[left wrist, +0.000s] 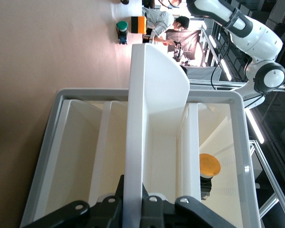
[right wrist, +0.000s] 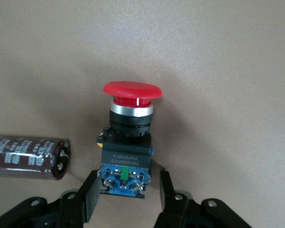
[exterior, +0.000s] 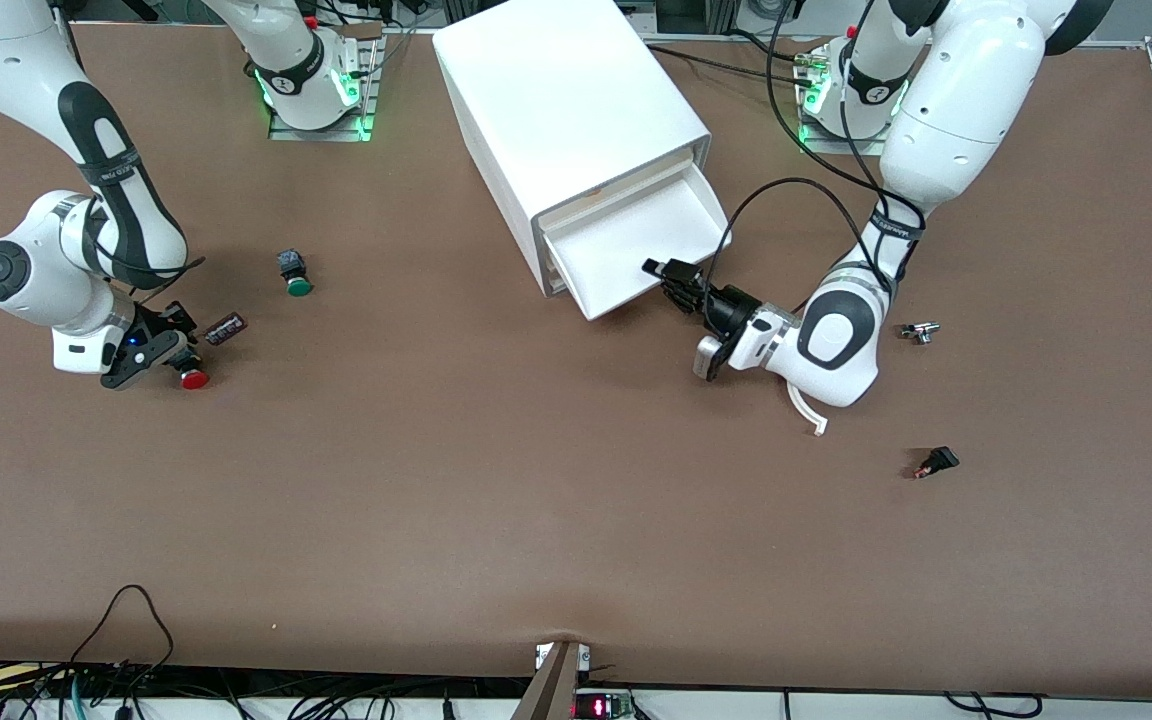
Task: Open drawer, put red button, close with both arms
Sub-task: 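Lift the red button with the right gripper while the left gripper withdraws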
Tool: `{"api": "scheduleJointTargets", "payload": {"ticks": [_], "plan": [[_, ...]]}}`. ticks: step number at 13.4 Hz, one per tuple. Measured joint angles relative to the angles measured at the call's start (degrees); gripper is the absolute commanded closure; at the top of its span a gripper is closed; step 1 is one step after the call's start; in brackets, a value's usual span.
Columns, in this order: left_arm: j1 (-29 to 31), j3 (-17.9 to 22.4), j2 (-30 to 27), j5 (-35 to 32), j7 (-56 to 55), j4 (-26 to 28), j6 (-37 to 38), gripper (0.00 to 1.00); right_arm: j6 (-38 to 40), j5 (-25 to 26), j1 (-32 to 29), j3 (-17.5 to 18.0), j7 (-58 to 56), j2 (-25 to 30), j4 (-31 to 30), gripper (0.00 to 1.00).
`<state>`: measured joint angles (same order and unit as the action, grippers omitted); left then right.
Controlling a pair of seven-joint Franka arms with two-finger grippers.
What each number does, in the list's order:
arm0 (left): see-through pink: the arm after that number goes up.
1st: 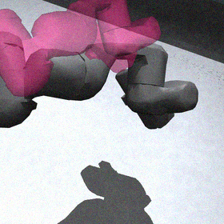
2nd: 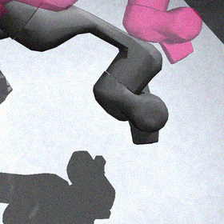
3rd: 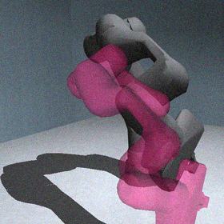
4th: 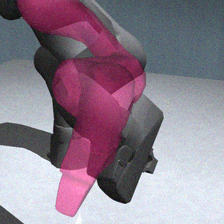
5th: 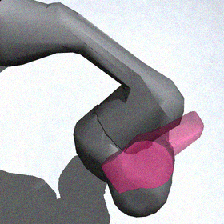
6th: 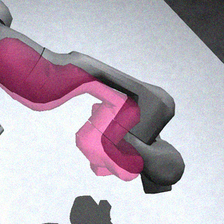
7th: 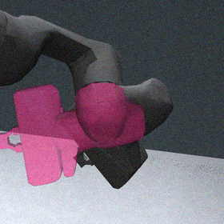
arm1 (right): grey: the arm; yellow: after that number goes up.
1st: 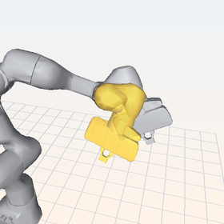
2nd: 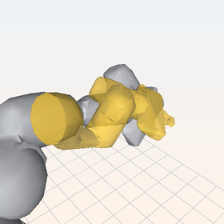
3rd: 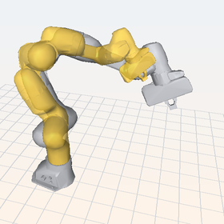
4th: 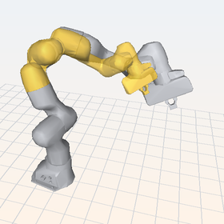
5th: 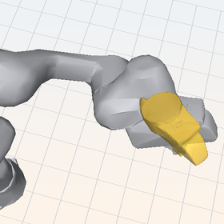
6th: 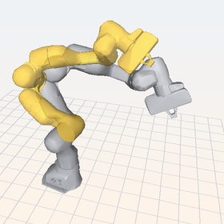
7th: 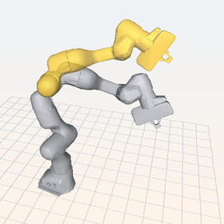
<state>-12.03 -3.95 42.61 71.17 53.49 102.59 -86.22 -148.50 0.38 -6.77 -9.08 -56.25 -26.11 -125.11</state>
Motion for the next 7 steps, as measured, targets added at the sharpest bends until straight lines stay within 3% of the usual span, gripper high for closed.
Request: {"api": "scheduleJointTargets", "payload": {"ticks": [1,2,3,7], "plan": [[0.4,0.2,0.0,0.0,-0.1,-0.2,0.0,1.0,-0.4,0.0,0.0,0.0,0.0,0.0,0.0,0.82],[0.9,0.3,0.0,0.0,-0.3,-0.3,-0.1,0.17,-0.5,0.0,-0.1,0.0,0.0,0.1,0.1,0.95],[1.1,0.3,0.0,0.0,-0.3,-0.3,-0.1,0.0,-0.5,0.0,-0.1,0.0,-0.1,0.1,0.1,1.0],[2.6,1.0,0.0,0.0,-7.6,-0.3,-1.6,0.0,2.8,-0.6,-0.1,1.5,-0.1,1.5,2.1,1.0]]}}
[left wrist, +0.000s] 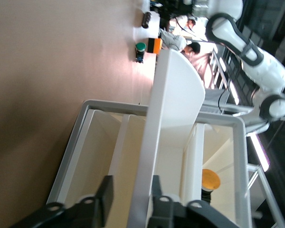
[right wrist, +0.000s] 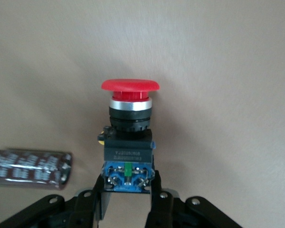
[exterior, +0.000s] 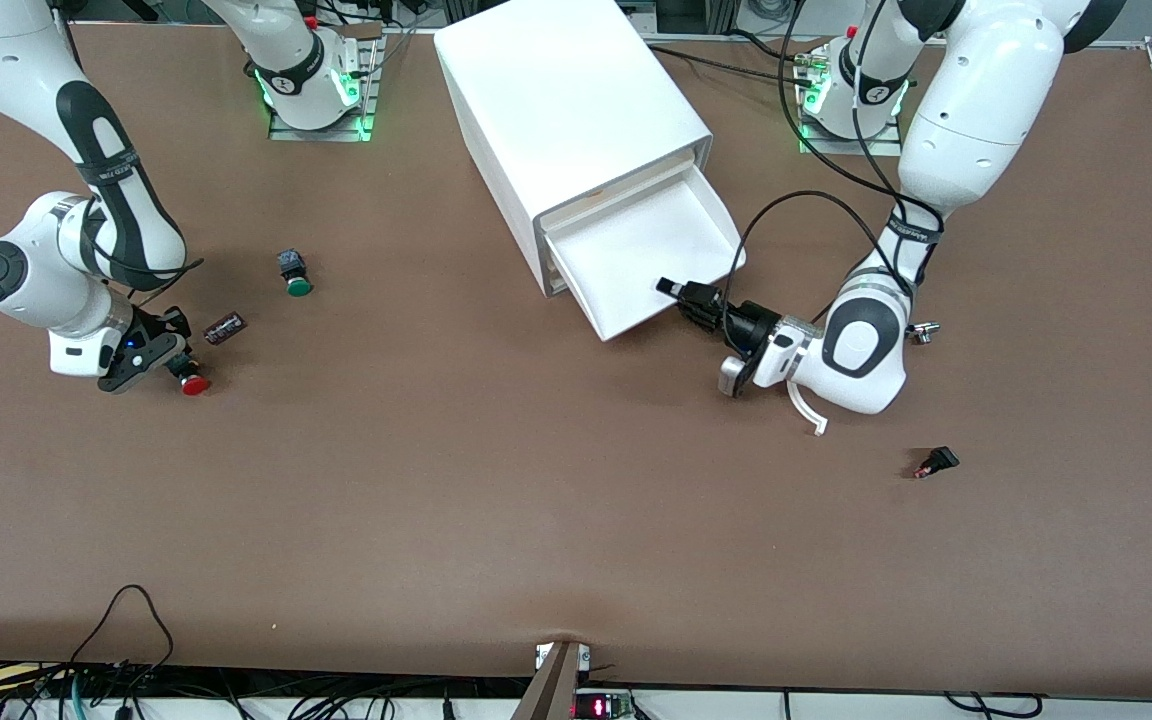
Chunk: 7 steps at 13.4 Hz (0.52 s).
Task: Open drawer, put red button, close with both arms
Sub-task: 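Lift the red button with the right gripper while the left gripper withdraws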
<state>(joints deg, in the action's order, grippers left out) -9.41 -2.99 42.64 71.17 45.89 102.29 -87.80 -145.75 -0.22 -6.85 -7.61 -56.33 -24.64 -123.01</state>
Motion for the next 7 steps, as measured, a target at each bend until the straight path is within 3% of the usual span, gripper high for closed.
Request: {"api": "scheduleJointTargets", "payload": {"ticks": [4,7], "plan": [[3.7,0.4,-2.4,-4.2,-15.7,-1.7,2.6,0.0,13.6,-2.5,0.0,2.6,0.3,2.8,8.2,1.0],[4.9,1.3,-7.5,-17.1,-23.8,-6.5,2.1,0.0,25.4,-3.1,0.4,6.7,6.5,3.3,17.6,1.0]]}}
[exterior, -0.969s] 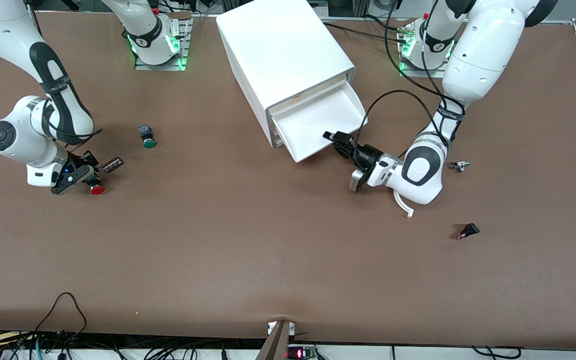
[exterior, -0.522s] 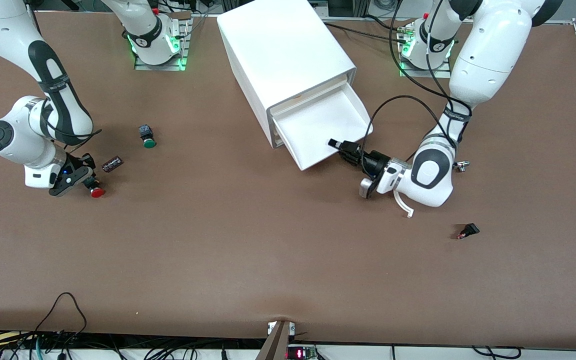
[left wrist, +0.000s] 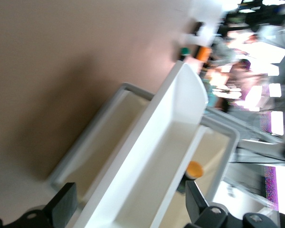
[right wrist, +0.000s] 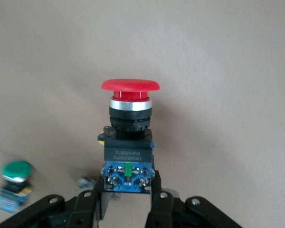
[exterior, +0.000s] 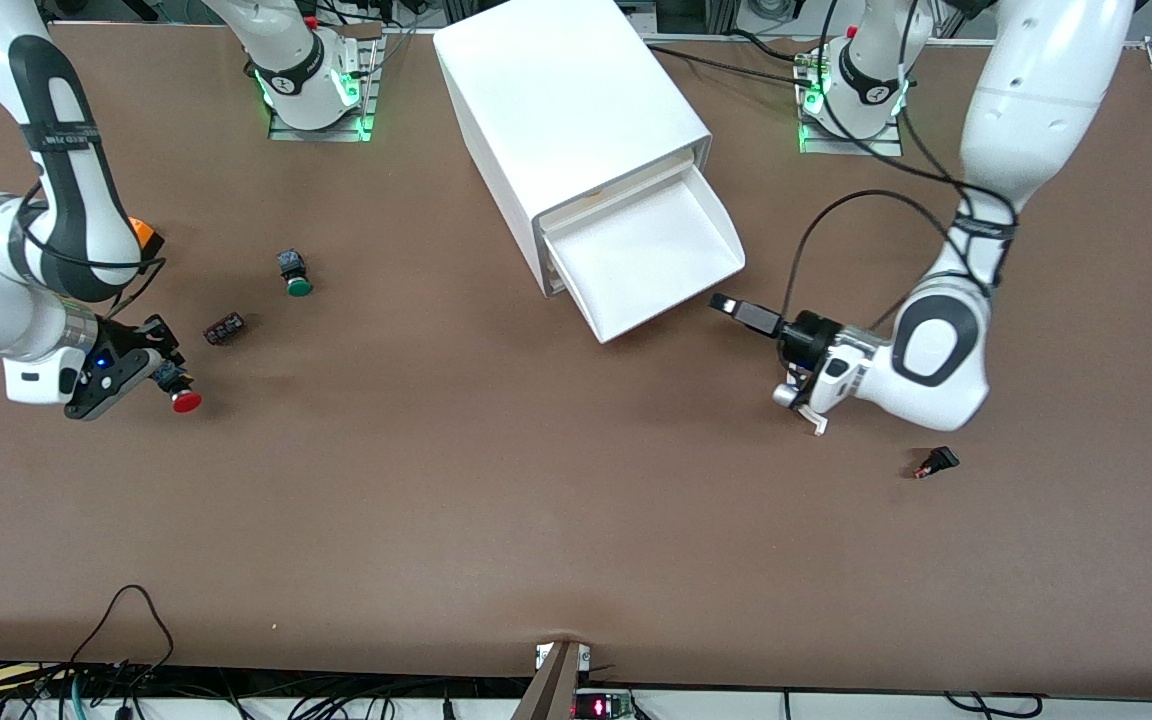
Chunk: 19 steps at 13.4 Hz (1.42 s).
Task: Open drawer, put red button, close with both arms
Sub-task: 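Lift the red button with the right gripper while the left gripper withdraws, then carry the red button over the open drawer with the right gripper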
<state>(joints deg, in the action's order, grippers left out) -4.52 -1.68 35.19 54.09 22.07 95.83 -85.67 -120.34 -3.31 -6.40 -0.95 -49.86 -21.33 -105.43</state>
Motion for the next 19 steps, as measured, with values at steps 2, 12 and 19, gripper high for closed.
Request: {"api": "scheduleJointTargets", "payload": {"ticks": [2,12,19], "plan": [[1.4,0.5,-2.1,-8.0,-3.7,-4.6,1.2,0.0,6.3,-0.1,2.4,2.4,8.4,0.1,5.5,1.0],[2.4,0.0,-10.6,-36.4,-8.3,-19.9,5.8,0.0,14.9,-1.8,36.6,3.8,65.8,-2.3,19.2,1.0],[0.7,-0.9,-11.5,-41.3,-8.5,-19.8,5.9,0.0,12.0,-2.0,53.3,3.6,92.1,-12.9,32.4,1.0]]}}
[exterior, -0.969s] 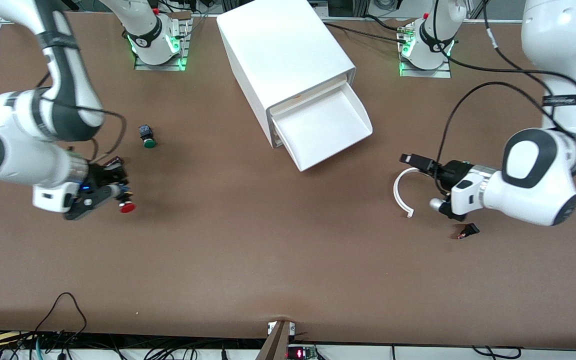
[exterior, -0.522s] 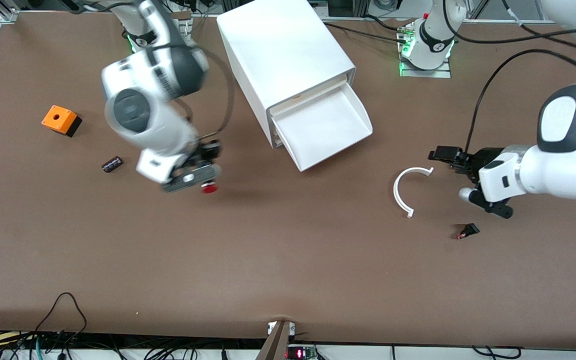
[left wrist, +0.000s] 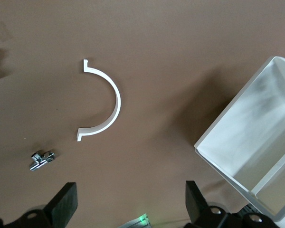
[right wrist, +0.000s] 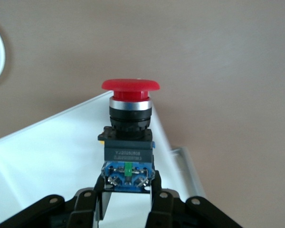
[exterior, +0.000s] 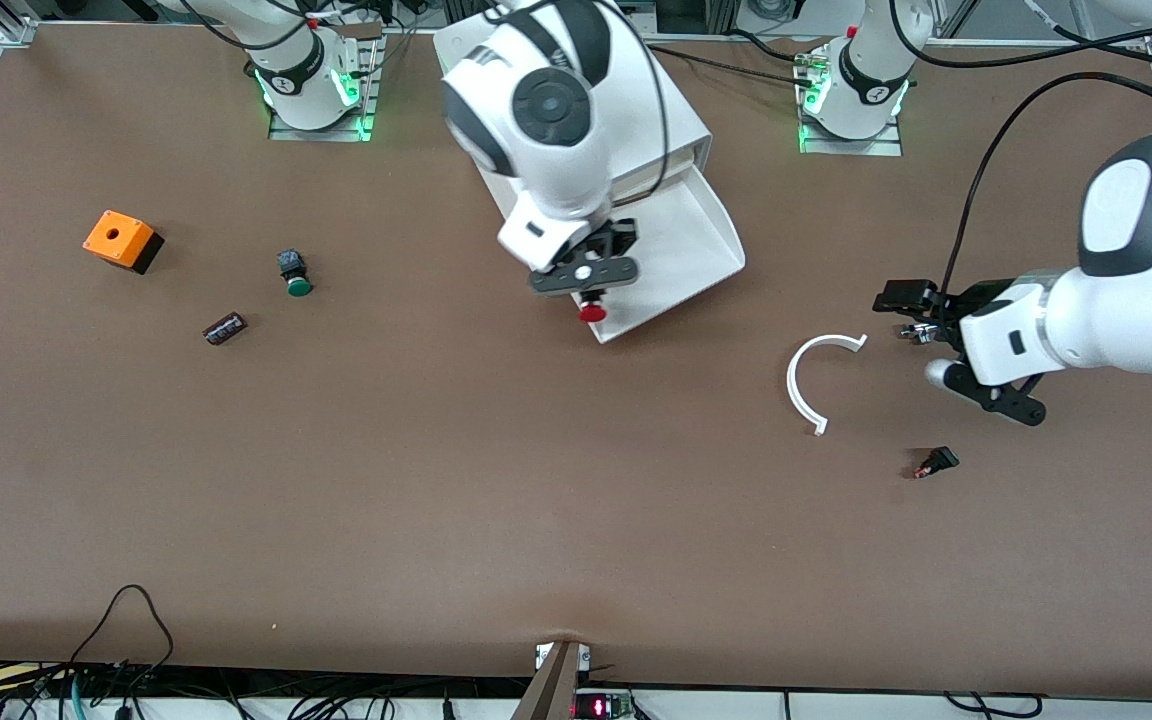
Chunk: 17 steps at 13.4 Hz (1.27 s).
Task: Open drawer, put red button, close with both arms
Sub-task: 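Carry the red button over the open drawer with the right gripper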
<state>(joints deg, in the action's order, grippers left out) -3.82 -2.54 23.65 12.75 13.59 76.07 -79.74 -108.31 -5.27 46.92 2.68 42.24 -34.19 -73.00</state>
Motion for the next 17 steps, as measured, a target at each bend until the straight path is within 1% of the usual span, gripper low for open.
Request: {"api": "scheduleJointTargets", "payload": {"ticks": [2,4,7,8,9,10,11,14,17], "plan": [[-1.0,0.0,0.0,-0.8,-0.5,0.0,0.0,0.0,-1.1,0.0,3.0,-0.2,4.4,-2.0,0.5,1.0],[-0.7,0.3,0.0,-0.9,-0.5,0.0,0.0,0.0,-1.2,0.1,5.1,-0.4,7.8,-3.2,0.5,1.0],[-0.4,0.6,0.0,-0.9,-0.5,0.0,0.0,0.0,-1.1,0.1,6.2,-0.5,10.8,-4.5,0.3,1.0],[-0.4,0.6,0.0,-0.9,-0.5,0.0,0.0,0.0,-1.1,0.1,6.5,-0.5,11.4,-5.2,0.3,0.92],[-0.4,0.6,0.0,-1.0,-0.5,0.0,0.0,0.0,-1.1,0.1,6.8,-0.5,11.9,-6.1,0.3,0.57],[-0.4,0.7,0.0,-1.2,-0.5,0.2,0.0,0.0,-1.1,0.1,7.2,-0.5,12.2,-6.9,0.3,0.04],[-0.4,0.7,0.1,-2.1,-0.5,0.3,0.0,0.0,-1.2,0.2,7.4,-0.7,12.4,-7.3,0.4,0.0],[-0.8,0.4,0.2,-7.8,-0.5,0.5,0.0,0.0,-1.0,0.2,7.2,-2.6,12.6,-6.6,1.6,0.0],[-1.1,0.1,0.2,-8.6,-0.5,0.5,0.0,0.0,1.4,0.2,5.5,-4.9,12.4,-5.0,5.0,0.0]]}}
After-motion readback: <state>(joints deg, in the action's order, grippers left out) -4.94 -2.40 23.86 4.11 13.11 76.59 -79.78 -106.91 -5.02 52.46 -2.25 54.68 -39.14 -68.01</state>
